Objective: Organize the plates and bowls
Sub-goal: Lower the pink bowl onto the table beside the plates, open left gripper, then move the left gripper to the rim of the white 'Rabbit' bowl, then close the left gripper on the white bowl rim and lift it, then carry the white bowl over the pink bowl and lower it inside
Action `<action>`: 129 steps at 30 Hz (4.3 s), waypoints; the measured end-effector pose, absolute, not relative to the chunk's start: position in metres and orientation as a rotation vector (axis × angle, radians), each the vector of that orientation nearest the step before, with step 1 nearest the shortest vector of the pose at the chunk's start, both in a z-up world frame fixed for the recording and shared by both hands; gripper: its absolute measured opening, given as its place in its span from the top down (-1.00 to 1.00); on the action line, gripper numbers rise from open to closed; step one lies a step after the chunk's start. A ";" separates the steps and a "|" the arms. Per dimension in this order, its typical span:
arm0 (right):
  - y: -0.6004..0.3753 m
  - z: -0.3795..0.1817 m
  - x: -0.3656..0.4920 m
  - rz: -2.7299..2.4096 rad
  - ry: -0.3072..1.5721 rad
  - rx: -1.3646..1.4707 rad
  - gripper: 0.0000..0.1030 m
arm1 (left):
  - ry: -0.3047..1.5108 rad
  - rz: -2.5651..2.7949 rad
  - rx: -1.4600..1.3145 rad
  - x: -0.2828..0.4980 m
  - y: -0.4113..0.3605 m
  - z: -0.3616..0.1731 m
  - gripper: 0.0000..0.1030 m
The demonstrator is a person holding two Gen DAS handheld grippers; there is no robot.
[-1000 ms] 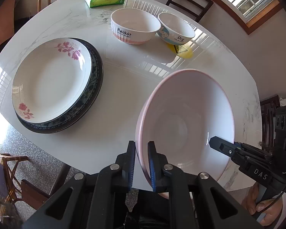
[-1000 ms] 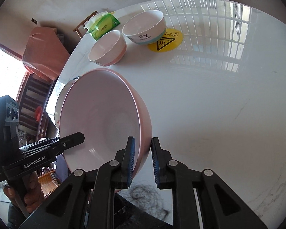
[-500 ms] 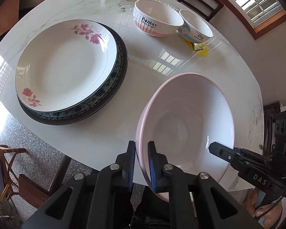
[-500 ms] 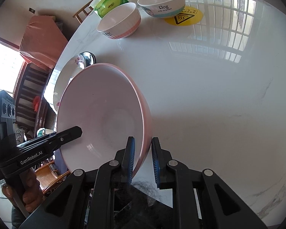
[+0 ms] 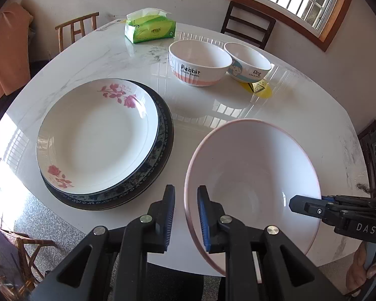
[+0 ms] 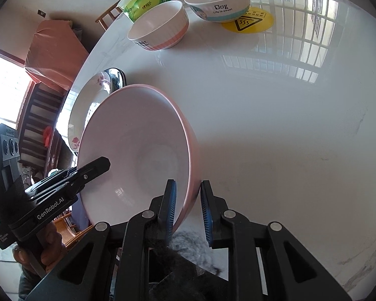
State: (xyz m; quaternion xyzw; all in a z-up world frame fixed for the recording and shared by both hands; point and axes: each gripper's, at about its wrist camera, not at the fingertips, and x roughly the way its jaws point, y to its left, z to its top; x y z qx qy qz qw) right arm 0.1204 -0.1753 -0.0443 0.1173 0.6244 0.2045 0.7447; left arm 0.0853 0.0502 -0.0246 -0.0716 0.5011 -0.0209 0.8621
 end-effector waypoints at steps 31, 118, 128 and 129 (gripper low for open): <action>-0.199 0.011 0.127 0.479 1.055 0.342 0.25 | 0.745 0.074 0.099 0.079 0.045 0.036 0.36; -0.133 -0.006 0.262 0.479 1.211 0.441 0.73 | 0.968 0.027 -0.128 0.210 0.058 0.038 0.73; -0.152 0.018 0.196 0.532 1.166 0.438 0.74 | 0.926 -0.005 -0.119 0.141 0.038 0.058 0.72; -0.155 0.017 0.190 0.536 1.166 0.447 0.74 | 0.926 -0.011 -0.118 0.135 0.037 0.057 0.72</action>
